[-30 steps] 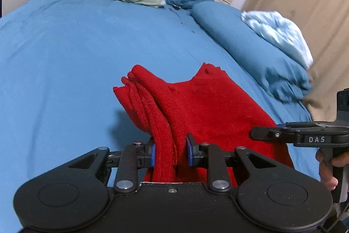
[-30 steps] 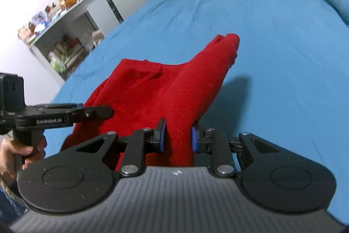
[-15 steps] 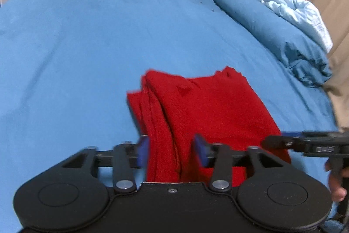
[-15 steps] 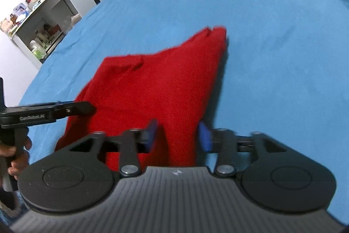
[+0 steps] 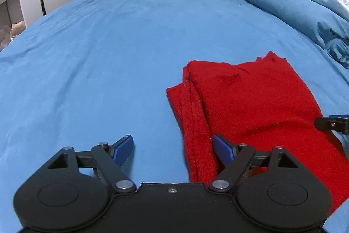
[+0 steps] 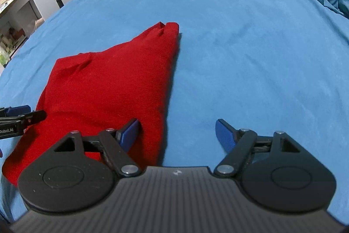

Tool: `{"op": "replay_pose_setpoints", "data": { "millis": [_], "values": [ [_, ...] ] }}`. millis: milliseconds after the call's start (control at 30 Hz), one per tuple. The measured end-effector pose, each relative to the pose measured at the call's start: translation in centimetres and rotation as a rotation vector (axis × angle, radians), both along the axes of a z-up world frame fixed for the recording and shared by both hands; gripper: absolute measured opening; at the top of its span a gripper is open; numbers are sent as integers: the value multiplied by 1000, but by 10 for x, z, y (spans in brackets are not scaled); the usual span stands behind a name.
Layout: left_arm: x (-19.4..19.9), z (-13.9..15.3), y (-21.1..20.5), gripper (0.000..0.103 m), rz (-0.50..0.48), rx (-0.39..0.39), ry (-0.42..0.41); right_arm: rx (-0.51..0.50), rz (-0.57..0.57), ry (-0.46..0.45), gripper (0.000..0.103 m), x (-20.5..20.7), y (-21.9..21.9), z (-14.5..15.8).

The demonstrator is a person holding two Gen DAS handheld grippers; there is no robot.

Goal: Fold small clothes

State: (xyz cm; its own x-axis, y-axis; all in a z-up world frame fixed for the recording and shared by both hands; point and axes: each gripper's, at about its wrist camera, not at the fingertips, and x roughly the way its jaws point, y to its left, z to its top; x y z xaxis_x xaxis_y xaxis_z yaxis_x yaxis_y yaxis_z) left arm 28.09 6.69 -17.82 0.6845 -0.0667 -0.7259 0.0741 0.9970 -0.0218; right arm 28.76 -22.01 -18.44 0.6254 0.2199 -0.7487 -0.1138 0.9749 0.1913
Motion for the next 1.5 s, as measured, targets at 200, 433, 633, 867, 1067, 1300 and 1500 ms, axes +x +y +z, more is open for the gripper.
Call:
{"op": "replay_pose_setpoints", "data": {
  "millis": [200, 433, 633, 867, 1067, 1300, 1500],
  "values": [
    [-18, 42, 4, 72, 21, -12, -37, -22, 17, -102, 91, -22, 2, 44],
    [-83, 142, -12, 97, 20, 5, -174, -45, -6, -199, 103, -91, 3, 140],
    [-162, 197, -33, 103, 18, 38, -228, -76, -63, -220, 103, -169, 10, 200],
    [-223, 199, -30, 103, 85, 19, -172, -116, -105, -189, 103, -247, 12, 220],
    [-262, 189, -29, 103, 85, 79, -152, -172, -112, -137, 103, -285, 16, 204],
    [-280, 185, -36, 103, 74, 93, -162, -190, -98, -84, 103, -301, 23, 179],
    [-281, 183, -42, 103, 66, 91, -168, -188, -94, -83, 103, -305, 26, 178]
  ]
}}
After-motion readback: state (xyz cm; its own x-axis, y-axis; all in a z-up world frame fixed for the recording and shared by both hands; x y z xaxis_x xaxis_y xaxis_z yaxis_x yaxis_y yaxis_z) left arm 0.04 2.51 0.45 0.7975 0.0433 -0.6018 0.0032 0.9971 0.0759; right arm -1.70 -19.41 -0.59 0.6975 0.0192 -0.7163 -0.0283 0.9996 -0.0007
